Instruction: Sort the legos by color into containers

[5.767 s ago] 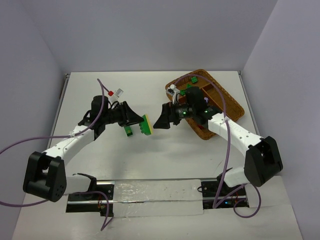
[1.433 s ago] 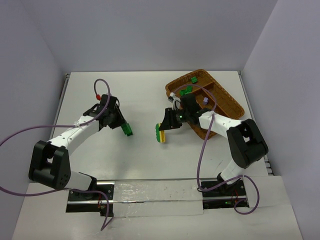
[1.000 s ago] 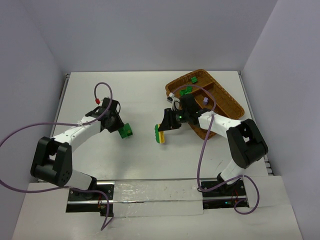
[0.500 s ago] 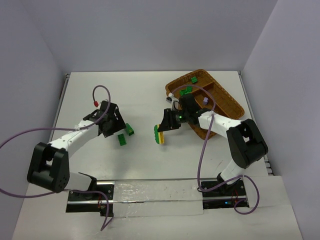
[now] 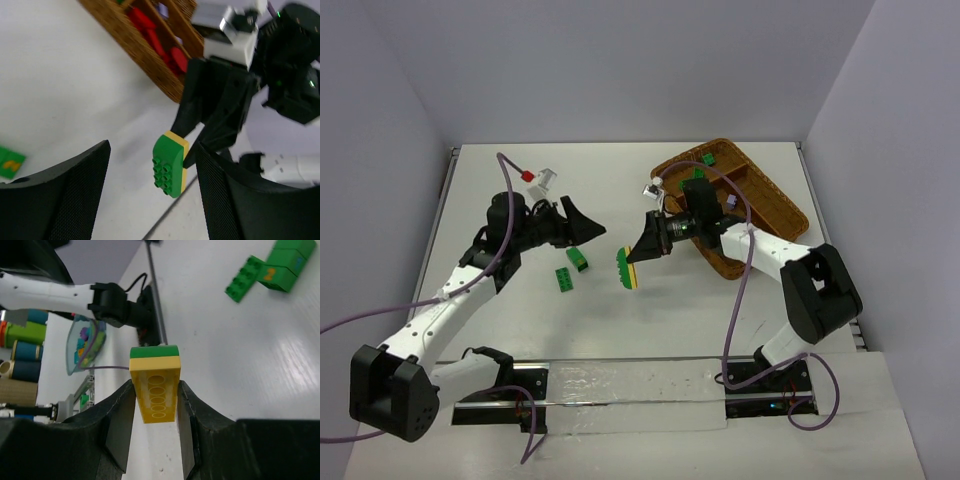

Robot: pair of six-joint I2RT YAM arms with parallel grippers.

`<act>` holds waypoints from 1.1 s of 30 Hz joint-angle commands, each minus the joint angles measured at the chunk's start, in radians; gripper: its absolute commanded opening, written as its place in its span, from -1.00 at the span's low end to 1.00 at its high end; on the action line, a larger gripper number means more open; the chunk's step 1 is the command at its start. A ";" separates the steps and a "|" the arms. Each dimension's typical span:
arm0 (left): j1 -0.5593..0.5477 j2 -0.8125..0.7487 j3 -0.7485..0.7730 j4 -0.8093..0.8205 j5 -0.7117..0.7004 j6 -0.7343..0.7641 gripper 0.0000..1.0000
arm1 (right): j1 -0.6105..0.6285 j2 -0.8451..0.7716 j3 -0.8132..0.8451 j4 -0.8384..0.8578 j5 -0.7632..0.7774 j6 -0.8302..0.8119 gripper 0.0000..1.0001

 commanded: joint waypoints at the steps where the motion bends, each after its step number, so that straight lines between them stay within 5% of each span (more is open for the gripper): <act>1: -0.001 0.015 -0.048 0.264 0.303 -0.048 0.49 | 0.007 -0.056 0.051 0.087 -0.109 0.026 -1.00; 8: -0.001 0.004 -0.123 0.465 0.436 -0.130 0.49 | 0.012 -0.069 0.045 0.092 -0.154 0.017 -1.00; 24: -0.058 0.047 -0.097 0.363 0.391 -0.057 0.48 | 0.051 -0.063 0.062 0.206 -0.189 0.102 -1.00; 33: -0.067 0.072 -0.126 0.500 0.424 -0.161 -0.03 | 0.064 -0.063 0.065 0.232 -0.185 0.129 -1.00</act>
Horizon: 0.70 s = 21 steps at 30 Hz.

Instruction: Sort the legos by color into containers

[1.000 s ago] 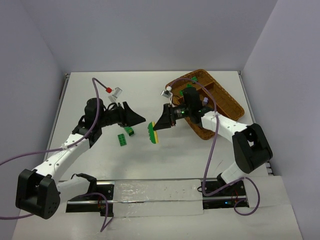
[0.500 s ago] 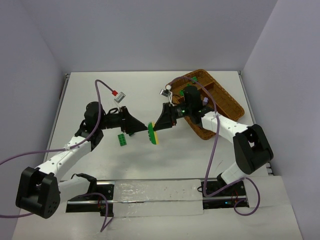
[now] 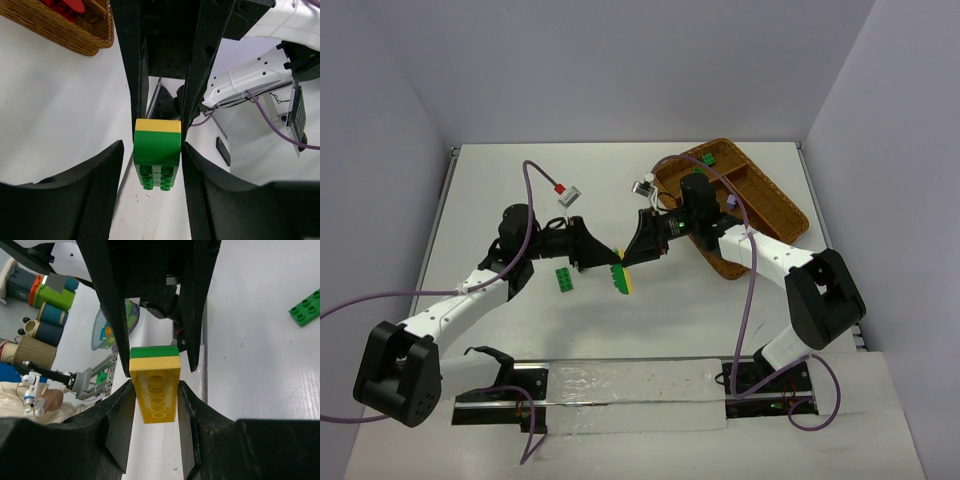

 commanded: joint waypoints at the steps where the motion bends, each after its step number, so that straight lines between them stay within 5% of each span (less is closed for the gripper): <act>1: -0.007 -0.006 0.009 0.128 0.026 -0.040 -0.14 | 0.009 -0.033 0.048 0.062 -0.022 0.015 -1.00; 5: -0.007 -0.024 0.009 0.116 0.019 -0.041 -0.97 | 0.008 -0.030 0.042 0.075 0.002 0.027 -1.00; 11: 0.011 -0.102 -0.029 0.099 -0.045 -0.048 -0.99 | -0.066 0.013 -0.029 0.147 0.157 0.160 -1.00; 16: 0.066 -0.130 -0.059 0.102 -0.073 -0.085 -1.00 | -0.110 0.083 -0.144 0.521 0.164 0.420 -1.00; 21: 0.092 -0.115 -0.101 0.209 -0.058 -0.170 -1.00 | -0.115 0.139 -0.166 0.541 0.215 0.438 -1.00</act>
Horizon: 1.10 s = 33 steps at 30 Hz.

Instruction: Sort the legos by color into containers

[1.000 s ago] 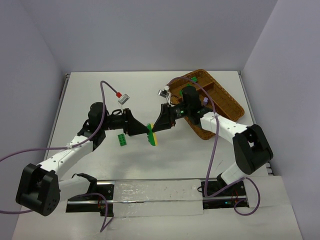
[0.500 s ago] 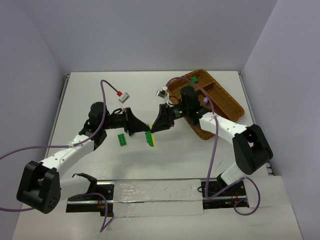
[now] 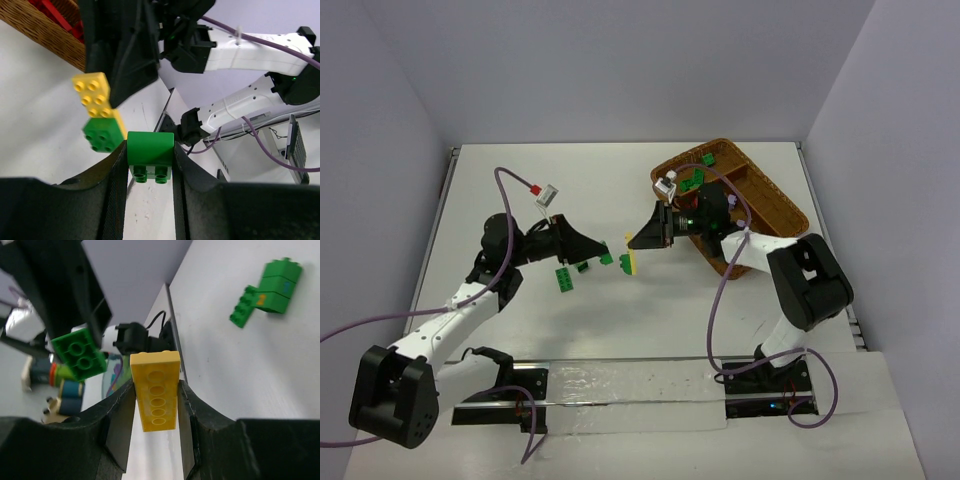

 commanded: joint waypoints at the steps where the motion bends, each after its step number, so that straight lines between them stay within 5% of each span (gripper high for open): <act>1: 0.019 0.000 -0.023 0.146 0.030 -0.074 -1.00 | -0.007 0.036 -0.027 0.135 0.083 0.082 -1.00; 8: 0.037 0.019 0.031 -0.081 -0.130 0.010 -1.00 | -0.014 0.015 -0.030 0.092 0.126 0.044 -1.00; 10: 0.036 0.103 0.134 -0.368 -0.333 0.095 -0.99 | -0.014 -0.024 0.005 -0.190 0.246 -0.155 -1.00; 13: 0.021 0.186 0.204 -0.544 -0.494 0.115 -1.00 | 0.001 -0.066 0.069 -0.457 0.406 -0.338 -1.00; 21: -0.039 0.294 0.279 -0.715 -0.813 0.090 -1.00 | 0.004 -0.150 0.087 -0.716 0.655 -0.511 -1.00; 33: -0.093 0.330 0.285 -0.790 -1.041 0.055 -1.00 | 0.005 -0.165 0.054 -0.711 0.644 -0.521 -1.00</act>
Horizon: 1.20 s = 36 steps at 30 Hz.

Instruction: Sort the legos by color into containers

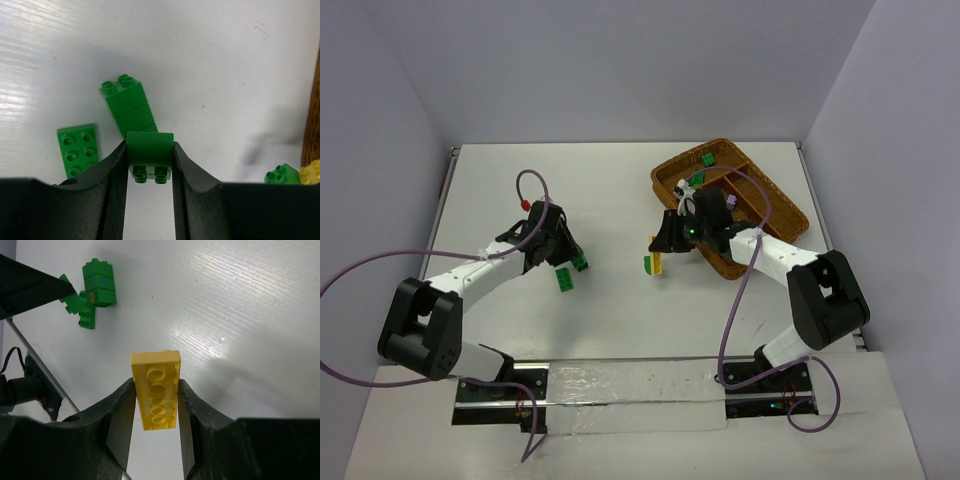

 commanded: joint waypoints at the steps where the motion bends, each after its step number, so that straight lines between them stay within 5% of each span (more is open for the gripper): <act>1: -0.028 -0.036 0.027 -0.050 -0.134 -0.004 -1.00 | 0.006 -0.042 0.006 0.002 0.004 -0.024 -1.00; 14: -0.035 -0.182 -0.014 -0.021 -0.052 0.065 -1.00 | 0.122 0.098 0.124 -0.081 0.034 -0.055 -1.00; 20: -0.019 -0.153 0.074 -0.184 -0.247 0.095 -1.00 | 0.159 0.134 0.125 -0.023 0.007 -0.018 -1.00; 27: 0.011 -0.067 0.085 -0.210 -0.266 0.073 -1.00 | 0.162 0.125 0.164 -0.108 0.082 -0.061 -1.00; 36: 0.014 -0.105 0.174 -0.152 -0.113 0.105 -1.00 | 0.162 0.167 0.190 -0.221 0.116 -0.079 -0.98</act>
